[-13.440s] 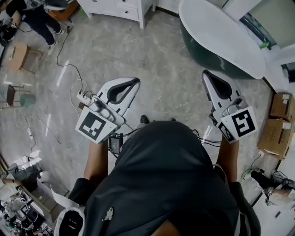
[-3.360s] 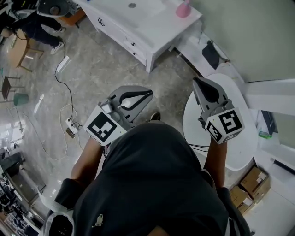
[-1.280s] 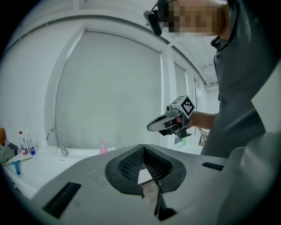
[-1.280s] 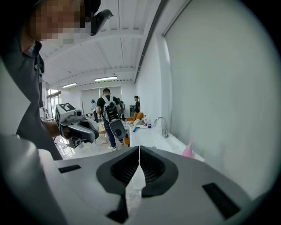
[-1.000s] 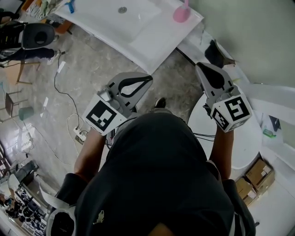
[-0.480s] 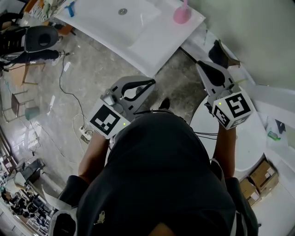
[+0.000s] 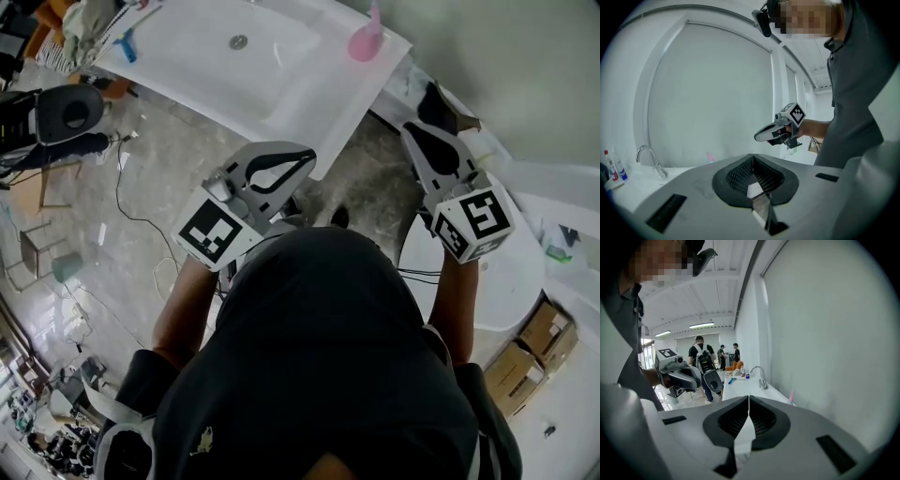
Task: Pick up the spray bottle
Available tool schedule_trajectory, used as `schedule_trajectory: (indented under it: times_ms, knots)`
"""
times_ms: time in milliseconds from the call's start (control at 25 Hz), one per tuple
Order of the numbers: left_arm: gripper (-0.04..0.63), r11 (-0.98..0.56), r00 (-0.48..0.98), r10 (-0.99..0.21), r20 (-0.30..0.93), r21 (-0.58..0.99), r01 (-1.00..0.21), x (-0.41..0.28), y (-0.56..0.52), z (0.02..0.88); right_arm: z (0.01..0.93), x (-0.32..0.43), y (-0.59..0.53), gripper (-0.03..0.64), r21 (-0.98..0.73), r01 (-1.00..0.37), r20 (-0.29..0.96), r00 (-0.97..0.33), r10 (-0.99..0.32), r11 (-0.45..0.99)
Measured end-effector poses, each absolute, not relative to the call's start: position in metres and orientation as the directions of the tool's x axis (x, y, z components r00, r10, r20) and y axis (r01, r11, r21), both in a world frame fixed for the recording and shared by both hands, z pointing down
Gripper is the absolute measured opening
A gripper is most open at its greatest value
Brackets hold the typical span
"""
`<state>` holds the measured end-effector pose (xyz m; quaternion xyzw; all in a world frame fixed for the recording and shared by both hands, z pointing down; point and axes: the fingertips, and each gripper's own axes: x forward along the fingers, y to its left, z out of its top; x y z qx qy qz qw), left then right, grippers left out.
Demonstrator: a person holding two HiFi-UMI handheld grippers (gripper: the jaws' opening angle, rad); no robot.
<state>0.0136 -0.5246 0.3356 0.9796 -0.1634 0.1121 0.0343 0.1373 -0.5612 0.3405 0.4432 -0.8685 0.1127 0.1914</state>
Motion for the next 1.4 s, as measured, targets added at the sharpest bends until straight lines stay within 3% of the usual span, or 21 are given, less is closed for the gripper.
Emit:
schedule_trajectory:
  times_ms: [480,760,1200,1400]
  knots:
    - [0.006,-0.965,0.946,-0.246,0.211,0.037,-0.26,-0.031,-0.564,0.342,0.342,0.106,-0.591,0.009,0.002,-0.864,0.441,-0.452,-0.776,0.504]
    - [0.006,-0.959,0.94,-0.251,0.23,0.07,-0.273,-0.023,-0.592,0.356,0.356,0.116,-0.62,0.009,-0.013,-0.859,0.461,-0.459,-0.759,0.512]
    - [0.006,-0.918,0.894,-0.35,0.278,0.089,-0.387,0.011,-0.658,0.37,0.383,0.143,-0.708,0.009,-0.059,-0.798,0.463,-0.555,-0.691,0.6]
    - [0.006,-0.897,0.869,-0.396,0.298,0.076,-0.435,0.057,-0.658,0.366,0.39,0.187,-0.724,0.009,-0.075,-0.774,0.447,-0.59,-0.672,0.629]
